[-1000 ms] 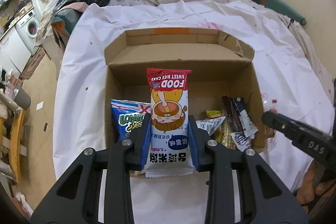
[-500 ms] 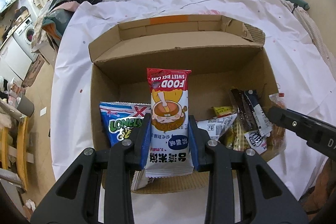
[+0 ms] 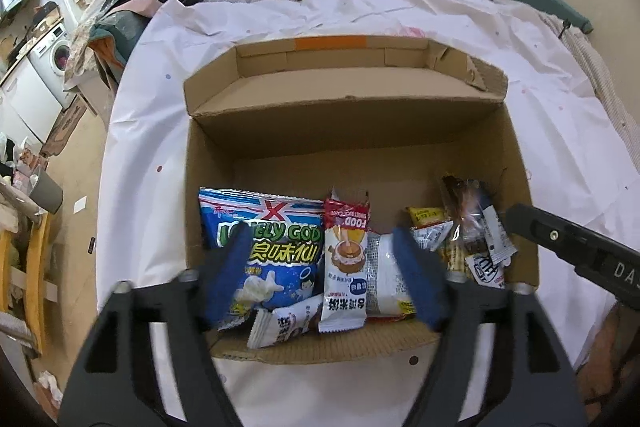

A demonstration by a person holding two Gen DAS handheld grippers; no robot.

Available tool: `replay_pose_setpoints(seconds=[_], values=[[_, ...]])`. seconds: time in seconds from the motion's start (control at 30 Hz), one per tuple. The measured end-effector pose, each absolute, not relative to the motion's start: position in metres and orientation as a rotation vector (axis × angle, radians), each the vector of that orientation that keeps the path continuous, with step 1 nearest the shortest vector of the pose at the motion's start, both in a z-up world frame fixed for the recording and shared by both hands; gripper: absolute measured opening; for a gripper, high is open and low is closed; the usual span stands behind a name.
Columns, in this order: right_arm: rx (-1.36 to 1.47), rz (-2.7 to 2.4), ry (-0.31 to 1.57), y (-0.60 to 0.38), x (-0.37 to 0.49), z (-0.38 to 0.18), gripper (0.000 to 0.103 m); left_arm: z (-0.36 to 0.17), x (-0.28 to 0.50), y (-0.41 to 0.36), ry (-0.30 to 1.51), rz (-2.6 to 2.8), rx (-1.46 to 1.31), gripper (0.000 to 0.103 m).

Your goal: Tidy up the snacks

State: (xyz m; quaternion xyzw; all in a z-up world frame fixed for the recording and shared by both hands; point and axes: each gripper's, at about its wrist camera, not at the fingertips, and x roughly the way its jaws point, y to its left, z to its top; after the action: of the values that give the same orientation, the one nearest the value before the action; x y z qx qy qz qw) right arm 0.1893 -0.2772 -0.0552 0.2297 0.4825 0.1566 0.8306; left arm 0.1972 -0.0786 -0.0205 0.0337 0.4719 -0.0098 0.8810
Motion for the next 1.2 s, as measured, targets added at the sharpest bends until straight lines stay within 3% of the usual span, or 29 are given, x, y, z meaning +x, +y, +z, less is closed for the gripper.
replay_pose_setpoints(seconds=[0.03, 0.2, 0.33, 0.43, 0.57, 1.07, 1.2], values=[[0.490, 0.322, 1.010, -0.279, 0.188, -0.053, 0.072, -0.018, 0.195, -0.078, 0.979, -0.029, 0.067, 0.079], [0.478, 0.328, 0.957, -0.280, 0.185, -0.041, 0.076, -0.006, 0.185, -0.073, 0.946, -0.024, 0.066, 0.079], [0.448, 0.307, 0.916, -0.280, 0.178, -0.029, 0.091, 0.005, 0.175, -0.066, 0.900, -0.008, 0.067, 0.079], [0.408, 0.293, 0.852, -0.281, 0.168, -0.014, 0.102, 0.012, 0.166, -0.057, 0.880, -0.012, 0.048, 0.087], [0.378, 0.271, 0.795, -0.285, 0.155, -0.003, 0.103, 0.022, 0.151, -0.041, 0.833, 0.021, 0.027, 0.102], [0.281, 0.191, 0.763, -0.276, 0.110, -0.001, 0.103, 0.022, 0.075, 0.023, 0.690, 0.154, -0.006, 0.103], [0.246, 0.183, 0.752, -0.268, 0.088, -0.001, 0.103, 0.015, 0.065, 0.032, 0.726, 0.102, -0.087, 0.103]])
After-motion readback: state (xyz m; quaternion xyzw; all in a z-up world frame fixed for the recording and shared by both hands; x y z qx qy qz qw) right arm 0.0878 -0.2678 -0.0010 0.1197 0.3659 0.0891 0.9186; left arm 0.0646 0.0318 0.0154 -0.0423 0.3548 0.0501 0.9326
